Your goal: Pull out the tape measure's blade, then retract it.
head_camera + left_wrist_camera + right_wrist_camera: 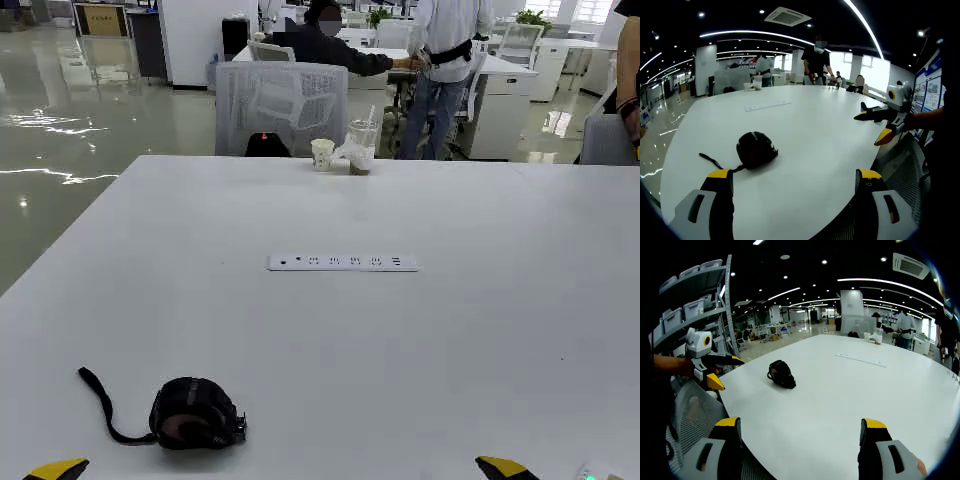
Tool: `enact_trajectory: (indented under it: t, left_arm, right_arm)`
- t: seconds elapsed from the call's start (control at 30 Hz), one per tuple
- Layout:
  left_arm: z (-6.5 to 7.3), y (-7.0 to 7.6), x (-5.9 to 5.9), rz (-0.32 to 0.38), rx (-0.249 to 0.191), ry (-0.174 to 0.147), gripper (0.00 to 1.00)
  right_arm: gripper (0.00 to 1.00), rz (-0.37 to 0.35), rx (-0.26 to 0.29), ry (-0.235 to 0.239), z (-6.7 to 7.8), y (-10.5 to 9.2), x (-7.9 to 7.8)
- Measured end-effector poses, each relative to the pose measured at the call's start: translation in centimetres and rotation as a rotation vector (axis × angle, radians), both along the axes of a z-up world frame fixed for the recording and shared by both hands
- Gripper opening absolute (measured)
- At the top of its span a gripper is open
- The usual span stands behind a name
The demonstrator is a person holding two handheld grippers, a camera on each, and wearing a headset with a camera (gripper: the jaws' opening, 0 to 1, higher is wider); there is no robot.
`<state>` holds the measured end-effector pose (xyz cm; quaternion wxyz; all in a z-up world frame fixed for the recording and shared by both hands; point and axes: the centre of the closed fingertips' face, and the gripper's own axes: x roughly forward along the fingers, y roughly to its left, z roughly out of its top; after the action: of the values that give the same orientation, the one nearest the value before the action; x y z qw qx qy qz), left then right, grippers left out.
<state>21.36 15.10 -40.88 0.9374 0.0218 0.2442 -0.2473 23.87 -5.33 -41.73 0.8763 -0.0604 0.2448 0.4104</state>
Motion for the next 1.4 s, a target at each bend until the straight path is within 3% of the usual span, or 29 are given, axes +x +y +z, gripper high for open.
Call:
enact_trajectory:
  t: [0.6, 1.4]
  left_arm:
    - [-0.12, 0.01, 0.00, -0.006, 0.009, 0.000, 0.99]
    - [-0.16, -0.04, 0.91, -0.023, 0.021, 0.007, 0.99]
  right_arm:
    - [0.99, 0.007, -0.004, 0.002, -0.24, -0.06, -0.17]
    - [0.97, 0.028, -0.024, -0.002, -0.42, -0.25, 0.52]
